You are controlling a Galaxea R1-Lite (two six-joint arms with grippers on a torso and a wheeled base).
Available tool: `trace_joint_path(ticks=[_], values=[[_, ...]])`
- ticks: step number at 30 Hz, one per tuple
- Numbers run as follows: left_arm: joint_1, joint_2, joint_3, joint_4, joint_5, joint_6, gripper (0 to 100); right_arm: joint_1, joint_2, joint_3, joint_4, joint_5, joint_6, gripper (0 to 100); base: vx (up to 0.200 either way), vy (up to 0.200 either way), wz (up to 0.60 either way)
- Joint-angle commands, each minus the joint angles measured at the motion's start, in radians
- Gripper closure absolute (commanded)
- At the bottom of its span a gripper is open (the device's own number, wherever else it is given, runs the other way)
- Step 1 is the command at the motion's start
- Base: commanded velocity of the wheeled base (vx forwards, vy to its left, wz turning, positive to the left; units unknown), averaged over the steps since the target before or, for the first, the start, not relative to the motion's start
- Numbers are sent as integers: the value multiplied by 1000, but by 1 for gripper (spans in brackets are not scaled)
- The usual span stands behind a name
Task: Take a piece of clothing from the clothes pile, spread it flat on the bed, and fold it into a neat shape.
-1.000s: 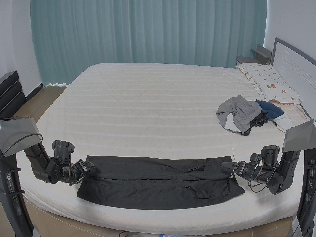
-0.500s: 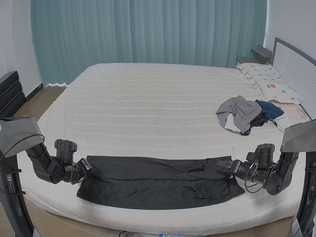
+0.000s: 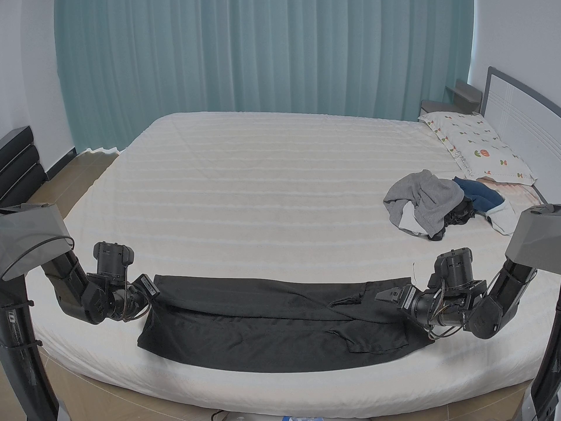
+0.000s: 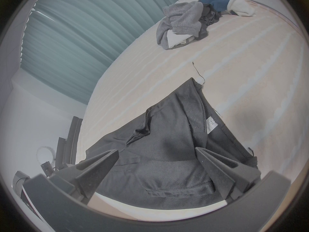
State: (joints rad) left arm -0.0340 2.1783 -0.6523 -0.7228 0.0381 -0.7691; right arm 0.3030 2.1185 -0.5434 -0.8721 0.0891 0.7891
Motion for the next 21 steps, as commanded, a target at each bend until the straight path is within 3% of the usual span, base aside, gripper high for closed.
trace_joint_path(ticks=[1, 15, 18, 21], values=[[0, -11, -1, -1, 0, -2, 100, 7, -49, -21, 19, -16, 2, 0, 0, 0, 0], [-1, -15, -3, -4, -1, -18, 100, 41, -115, -23, 191, -6, 7, 0, 0, 0, 0], [-1, -15, -1, -4, -1, -18, 100, 81, -51, -38, 185, -5, 88, 0, 0, 0, 0], [-1, -15, -1, -4, -3, -18, 100, 97, 23, -55, 185, -16, 104, 0, 0, 0, 0]])
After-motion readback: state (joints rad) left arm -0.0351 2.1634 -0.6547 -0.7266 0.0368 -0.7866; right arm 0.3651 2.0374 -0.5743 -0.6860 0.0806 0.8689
